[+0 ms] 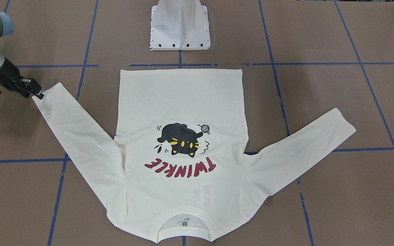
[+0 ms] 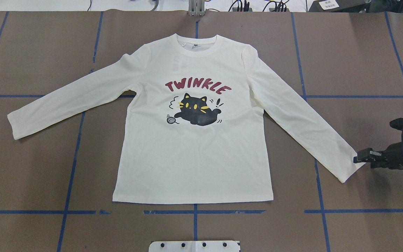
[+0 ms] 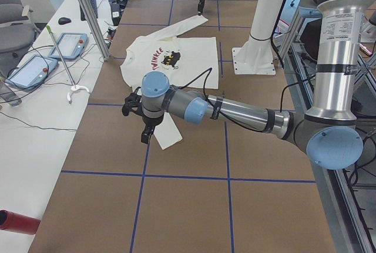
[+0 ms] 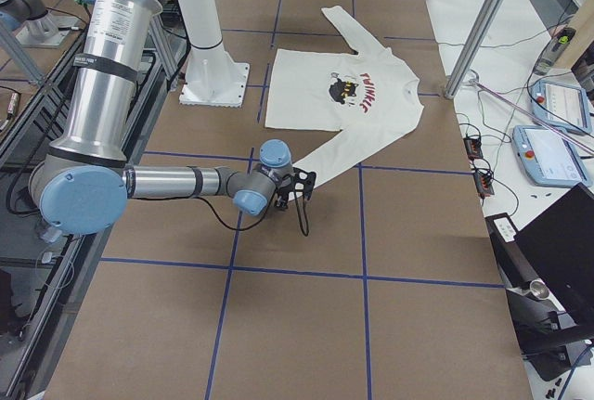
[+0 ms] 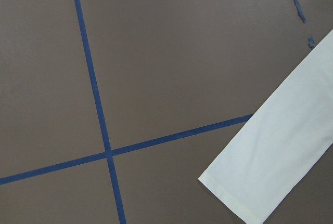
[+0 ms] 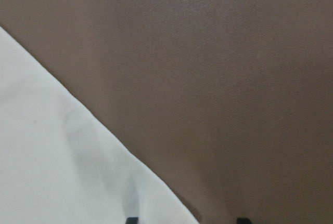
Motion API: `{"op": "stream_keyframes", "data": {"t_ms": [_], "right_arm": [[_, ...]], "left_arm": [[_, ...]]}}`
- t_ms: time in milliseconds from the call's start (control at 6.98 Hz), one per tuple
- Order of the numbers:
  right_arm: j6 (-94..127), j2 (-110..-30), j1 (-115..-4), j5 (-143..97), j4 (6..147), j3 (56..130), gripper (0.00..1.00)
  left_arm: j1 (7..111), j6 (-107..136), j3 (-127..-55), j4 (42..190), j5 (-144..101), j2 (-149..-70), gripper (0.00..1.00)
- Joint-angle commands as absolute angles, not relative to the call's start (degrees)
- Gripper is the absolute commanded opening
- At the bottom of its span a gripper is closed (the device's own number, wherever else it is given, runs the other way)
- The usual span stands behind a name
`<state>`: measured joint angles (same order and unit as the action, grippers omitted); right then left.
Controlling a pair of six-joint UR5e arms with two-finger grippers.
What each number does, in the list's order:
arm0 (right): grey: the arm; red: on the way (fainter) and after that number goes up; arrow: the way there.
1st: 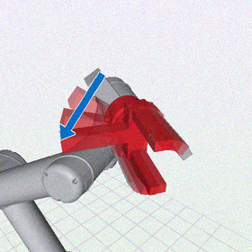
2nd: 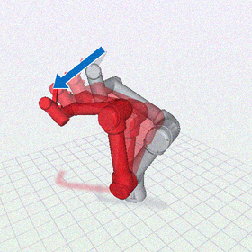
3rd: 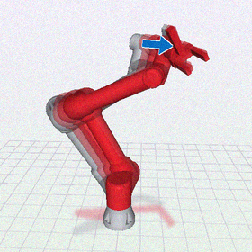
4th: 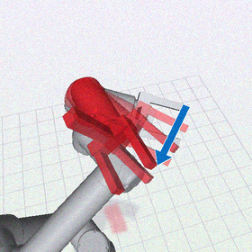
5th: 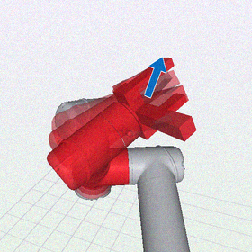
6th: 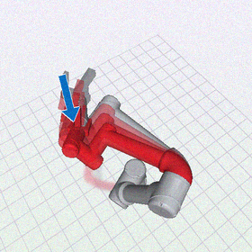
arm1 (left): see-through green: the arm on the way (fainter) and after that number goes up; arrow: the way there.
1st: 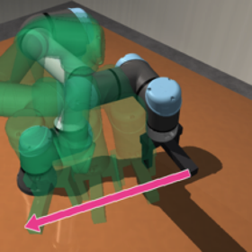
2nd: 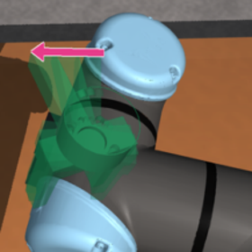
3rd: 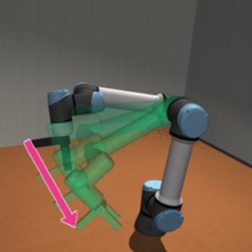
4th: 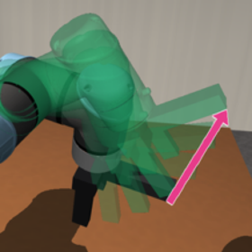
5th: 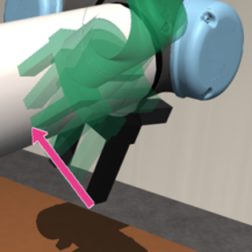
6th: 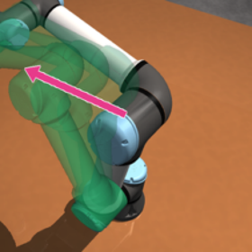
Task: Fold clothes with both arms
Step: 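Reach the right gripper to the sleeve cuff nearest it and grasp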
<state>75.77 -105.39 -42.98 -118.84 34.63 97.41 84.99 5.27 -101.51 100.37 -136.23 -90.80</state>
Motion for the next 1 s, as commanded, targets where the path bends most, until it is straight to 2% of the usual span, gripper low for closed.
{"op": "stream_keyframes", "data": {"t_ms": [0,143,573,859], "right_arm": [[75.85,-105.21,-42.98,-118.74,34.54,97.38,0.38],[75.85,-105.29,-43.07,-118.83,34.54,97.64,0.02],[75.85,-105.29,-43.15,-119.36,34.45,98.35,0.0],[78.46,-104.86,-42.98,-119.97,35.06,104.64,0.0]], "left_arm": [[84.99,5.27,-101.51,100.37,-136.23,-90.79,1.0],[84.99,5.27,-101.51,100.37,-136.14,-90.7,1.0],[84.99,5.27,-101.51,100.37,-136.14,-90.7,1.0],[84.99,5.27,-101.69,100.37,-136.32,-90.7,1.0]]}}
